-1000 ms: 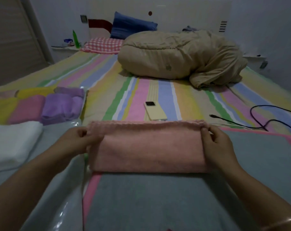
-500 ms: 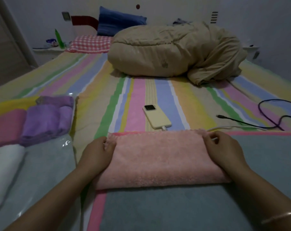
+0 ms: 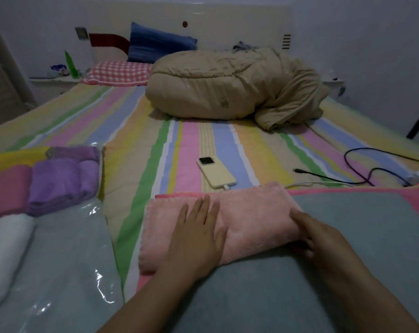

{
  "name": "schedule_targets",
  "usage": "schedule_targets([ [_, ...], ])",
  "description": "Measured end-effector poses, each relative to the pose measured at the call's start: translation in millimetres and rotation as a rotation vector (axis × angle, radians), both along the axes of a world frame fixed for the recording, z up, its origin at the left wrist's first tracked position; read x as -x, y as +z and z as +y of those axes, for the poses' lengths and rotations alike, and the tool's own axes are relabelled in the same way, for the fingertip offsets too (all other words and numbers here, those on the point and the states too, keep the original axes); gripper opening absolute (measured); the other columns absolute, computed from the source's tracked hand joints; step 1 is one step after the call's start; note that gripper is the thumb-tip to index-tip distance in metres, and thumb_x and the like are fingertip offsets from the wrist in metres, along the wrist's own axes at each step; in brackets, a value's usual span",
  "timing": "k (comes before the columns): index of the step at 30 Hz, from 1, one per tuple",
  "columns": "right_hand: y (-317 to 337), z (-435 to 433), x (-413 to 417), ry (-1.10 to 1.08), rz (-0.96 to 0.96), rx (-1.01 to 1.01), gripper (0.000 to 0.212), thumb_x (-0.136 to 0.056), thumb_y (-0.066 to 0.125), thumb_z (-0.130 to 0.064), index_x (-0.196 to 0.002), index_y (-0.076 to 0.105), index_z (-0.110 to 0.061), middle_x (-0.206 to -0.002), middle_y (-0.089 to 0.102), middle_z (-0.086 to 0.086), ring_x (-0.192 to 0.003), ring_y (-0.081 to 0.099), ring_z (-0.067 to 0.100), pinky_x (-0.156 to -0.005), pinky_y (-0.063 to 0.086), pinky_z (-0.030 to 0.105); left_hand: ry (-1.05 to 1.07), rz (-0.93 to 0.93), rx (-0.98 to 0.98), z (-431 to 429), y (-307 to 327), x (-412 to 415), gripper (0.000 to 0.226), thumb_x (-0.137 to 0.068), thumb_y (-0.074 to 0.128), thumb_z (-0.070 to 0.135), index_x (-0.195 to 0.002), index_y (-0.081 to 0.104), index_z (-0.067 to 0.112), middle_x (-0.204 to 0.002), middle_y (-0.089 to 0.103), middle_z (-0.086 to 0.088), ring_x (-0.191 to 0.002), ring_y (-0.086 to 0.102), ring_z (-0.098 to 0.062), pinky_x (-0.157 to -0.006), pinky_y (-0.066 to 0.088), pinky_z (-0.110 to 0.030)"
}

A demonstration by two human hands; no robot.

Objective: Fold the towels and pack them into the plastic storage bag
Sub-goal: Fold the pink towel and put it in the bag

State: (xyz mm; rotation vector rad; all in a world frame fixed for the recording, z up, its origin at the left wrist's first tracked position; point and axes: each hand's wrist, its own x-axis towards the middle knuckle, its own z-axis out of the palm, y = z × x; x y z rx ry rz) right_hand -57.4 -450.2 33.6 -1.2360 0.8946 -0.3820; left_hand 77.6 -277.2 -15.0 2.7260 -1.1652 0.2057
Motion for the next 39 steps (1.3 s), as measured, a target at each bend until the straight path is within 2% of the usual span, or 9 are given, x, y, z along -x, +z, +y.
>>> schedule_targets([
  [4,-19.1,38.5,-17.9,-0.222,-0.305,-0.232,0.035,-0.08,0.069,-0.011,-0.114,0.064,-0.006,-0.113,0.069,0.011,-0.104,0.066,0.023,-0.093,0.05,0.042,-0.009,0.059,0.075,1.1,-0.4,1.2,0.08,-0.083,-0.005,0.052,-0.153,0.017,0.02,-0.161,0.012,0.0,-0.148,0.008,-0.014,-0.119,-0.004,-0.036],
  [9,5.5,87.8,-48.0,-0.295,-0.16,0.416,0.05,-0.076,0.069,-0.013,-0.121,0.048,-0.024,-0.11,0.065,0.001,-0.095,0.064,0.024,-0.085,0.051,0.038,0.135,0.347,0.782,38.0,27.0,0.5,0.032,-0.089,0.045,0.022,-0.116,0.063,0.022,-0.122,0.064,0.003,-0.111,0.057,-0.013,-0.1,0.039,-0.024],
  [14,-7.0,142.4,-72.0,0.275,-0.152,1.253,0.056,-0.07,0.053,-0.015,-0.125,0.055,-0.02,-0.117,0.062,0.003,-0.107,0.058,0.025,-0.094,0.04,0.032,0.529,0.945,1.187,85.2,46.8,-16.1,0.027,-0.096,0.04,-0.001,-0.106,0.062,0.01,-0.092,0.066,-0.006,-0.074,0.06,-0.016,-0.059,0.041,-0.025],
  [18,-49.5,150.8,-80.2,0.561,-0.044,1.747,0.042,-0.077,0.042,-0.022,-0.113,0.064,-0.022,-0.118,0.066,0.0,-0.113,0.061,0.028,-0.104,0.026,0.043,0.561,1.077,1.362,108.4,54.9,-9.3,0.022,-0.097,0.039,-0.004,-0.112,0.053,0.006,-0.094,0.064,-0.014,-0.072,0.059,-0.019,-0.051,0.047,-0.022],
  [24,-50.0,140.1,-70.6,0.735,-0.114,1.764,0.048,-0.076,0.047,-0.026,-0.123,0.06,-0.022,-0.131,0.059,-0.003,-0.125,0.051,0.025,-0.106,0.032,0.047,0.555,1.225,1.3,119.2,65.0,8.6,0.017,-0.094,0.047,-0.007,-0.092,0.054,0.008,-0.068,0.049,-0.009,-0.048,0.048,-0.013,-0.037,0.039,-0.014],
  [30,-49.6,133.5,-74.1,0.781,-0.006,1.901,0.051,-0.08,0.052,-0.044,-0.125,0.059,-0.019,-0.129,0.06,0.002,-0.122,0.055,0.028,-0.105,0.041,0.047,0.615,1.153,1.131,135.8,68.4,22.1,0.008,-0.096,0.046,-0.002,-0.101,0.051,0.001,-0.081,0.056,-0.015,-0.061,0.057,-0.02,-0.042,0.05,-0.023],
  [33,-32.8,142.2,-70.8,0.596,-0.128,1.54,0.033,-0.089,0.047,-0.027,-0.119,0.06,-0.019,-0.115,0.065,0.004,-0.106,0.059,0.027,-0.092,0.044,0.037,0.626,1.23,0.991,148.7,74.7,36.6,0.028,-0.1,0.047,0.023,-0.099,0.052,-0.005,-0.077,0.058,-0.019,-0.049,0.062,-0.025,-0.039,0.053,-0.031],
  [36,-13.0,155.0,-48.7,0.432,-0.256,1.32,0.025,-0.088,0.049,-0.023,-0.113,0.055,-0.024,-0.104,0.066,0.005,-0.092,0.057,0.025,-0.074,0.04,0.029,0.538,1.548,0.944,157.3,83.0,50.2,0.068,-0.089,0.045,0.061,-0.104,0.058,-0.004,-0.075,0.066,-0.018,-0.061,0.067,-0.031,-0.06,0.059,-0.043],
  [39,-14.6,174.8,-7.3,0.584,-0.393,1.471,0.042,-0.086,0.05,-0.031,-0.127,0.046,-0.027,-0.126,0.062,0.0,-0.117,0.05,0.014,-0.103,0.031,0.03,0.349,1.782,1.202,164.5,80.4,57.8,0.073,-0.082,0.048,0.07,-0.104,0.069,0.003,-0.089,0.071,-0.017,-0.076,0.069,-0.031,-0.078,0.056,-0.049],
])
